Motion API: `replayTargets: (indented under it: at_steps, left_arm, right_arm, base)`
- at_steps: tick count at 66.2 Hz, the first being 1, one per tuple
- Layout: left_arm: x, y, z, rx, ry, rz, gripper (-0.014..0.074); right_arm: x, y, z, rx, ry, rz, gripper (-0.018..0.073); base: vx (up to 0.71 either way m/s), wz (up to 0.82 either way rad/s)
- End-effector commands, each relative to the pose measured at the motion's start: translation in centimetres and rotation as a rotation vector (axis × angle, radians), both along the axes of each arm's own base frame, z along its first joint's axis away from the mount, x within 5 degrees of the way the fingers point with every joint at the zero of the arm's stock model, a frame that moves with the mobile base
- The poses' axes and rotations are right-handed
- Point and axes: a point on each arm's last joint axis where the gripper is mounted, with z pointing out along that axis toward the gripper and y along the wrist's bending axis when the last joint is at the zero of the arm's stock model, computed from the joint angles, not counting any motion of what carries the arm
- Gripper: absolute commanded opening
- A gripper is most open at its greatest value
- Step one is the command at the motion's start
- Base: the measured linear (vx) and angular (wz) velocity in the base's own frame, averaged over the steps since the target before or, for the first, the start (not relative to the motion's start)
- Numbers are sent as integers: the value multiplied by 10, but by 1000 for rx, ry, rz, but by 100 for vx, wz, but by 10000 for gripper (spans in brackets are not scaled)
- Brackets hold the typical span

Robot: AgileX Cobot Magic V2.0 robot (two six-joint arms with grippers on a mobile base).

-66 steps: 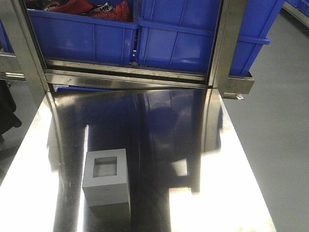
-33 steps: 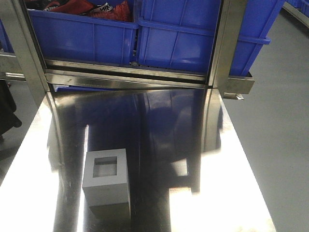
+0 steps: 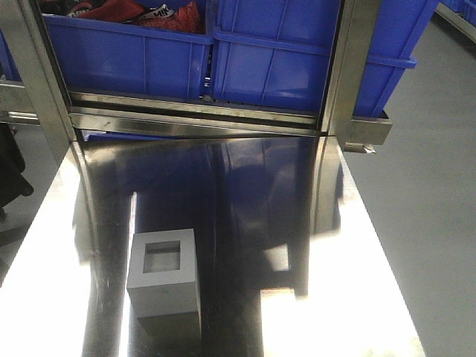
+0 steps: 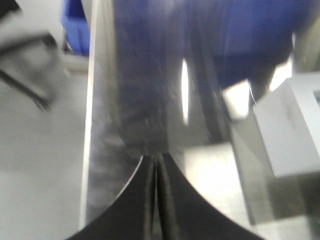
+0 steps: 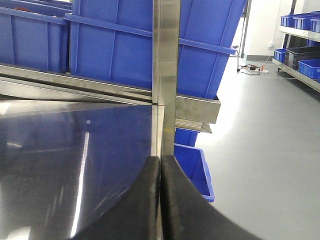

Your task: Sort gray base to blue bin

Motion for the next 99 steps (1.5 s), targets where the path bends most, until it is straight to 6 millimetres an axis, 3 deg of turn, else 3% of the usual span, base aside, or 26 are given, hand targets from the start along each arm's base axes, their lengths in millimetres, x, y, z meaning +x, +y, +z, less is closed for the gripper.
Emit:
replayTargets:
  at_steps: [1, 36, 50, 65, 72, 99]
  left_arm:
    - [8, -1, 13, -28, -70, 12, -6]
    - [8, -1, 11, -30, -52, 10, 32]
    - [7, -2, 10, -31, -35, 7, 158]
    - [6, -2, 9, -31, -24, 5, 348]
    - [6, -2, 9, -31, -23, 5, 390]
    - [7, -2, 11, -45, -45, 13, 391]
  right_arm:
    - [0, 0, 3, -12, -76, -4, -9]
    - [0, 0, 3, -12, -76, -4, -9]
    - [0, 0, 3, -12, -76, -4, -9]
    - [0, 0, 3, -12, -76, -4, -9]
    - [0, 0, 3, -12, -76, -4, -9]
    - [0, 0, 3, -12, -77, -4, -9]
  base:
    - [0, 0]
    - [0, 0]
    - [0, 0]
    - [0, 0]
    - [0, 0]
    - [0, 0]
